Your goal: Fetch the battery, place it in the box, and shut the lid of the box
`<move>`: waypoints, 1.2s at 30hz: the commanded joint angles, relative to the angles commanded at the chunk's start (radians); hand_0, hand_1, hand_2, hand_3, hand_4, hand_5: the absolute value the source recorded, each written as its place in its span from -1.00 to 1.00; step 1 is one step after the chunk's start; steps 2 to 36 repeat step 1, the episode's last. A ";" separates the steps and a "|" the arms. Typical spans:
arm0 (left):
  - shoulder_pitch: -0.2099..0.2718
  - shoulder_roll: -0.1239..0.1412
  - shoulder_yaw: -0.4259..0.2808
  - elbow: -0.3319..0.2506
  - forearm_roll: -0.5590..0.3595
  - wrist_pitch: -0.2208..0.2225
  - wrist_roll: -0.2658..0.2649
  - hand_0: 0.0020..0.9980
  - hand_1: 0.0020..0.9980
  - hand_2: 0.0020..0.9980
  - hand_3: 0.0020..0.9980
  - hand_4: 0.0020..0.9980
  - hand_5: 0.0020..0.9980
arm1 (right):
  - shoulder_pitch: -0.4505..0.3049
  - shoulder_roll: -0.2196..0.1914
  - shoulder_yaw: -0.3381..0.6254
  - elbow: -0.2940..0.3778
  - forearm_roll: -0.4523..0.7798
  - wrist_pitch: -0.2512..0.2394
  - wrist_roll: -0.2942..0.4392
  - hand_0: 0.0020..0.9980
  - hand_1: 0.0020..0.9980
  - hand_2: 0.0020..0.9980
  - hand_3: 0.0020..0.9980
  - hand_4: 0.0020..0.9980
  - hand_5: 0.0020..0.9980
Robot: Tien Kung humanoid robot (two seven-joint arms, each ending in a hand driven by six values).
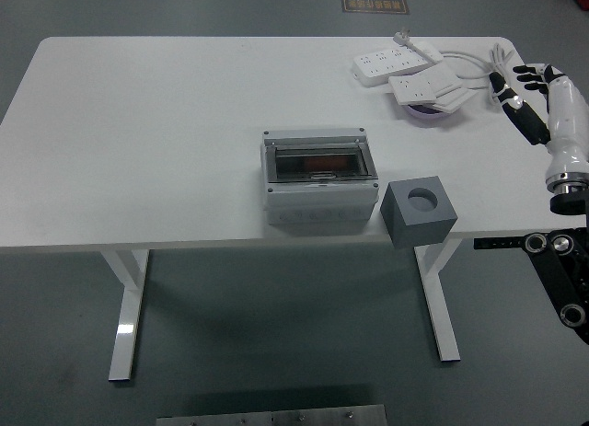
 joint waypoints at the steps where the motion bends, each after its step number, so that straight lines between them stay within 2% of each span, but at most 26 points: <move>1: 0.000 0.000 0.000 0.000 0.000 0.000 0.000 0.70 0.80 0.69 0.62 0.70 0.06 | -0.004 0.003 -0.003 -0.002 0.003 -0.009 0.012 0.47 0.37 0.40 0.43 1.00 1.00; 36: 0.000 0.000 0.000 0.000 0.000 0.000 0.000 0.70 0.80 0.69 0.62 0.70 0.06 | -0.004 0.003 -0.003 -0.002 0.003 -0.009 0.012 0.47 0.37 0.40 0.43 1.00 1.00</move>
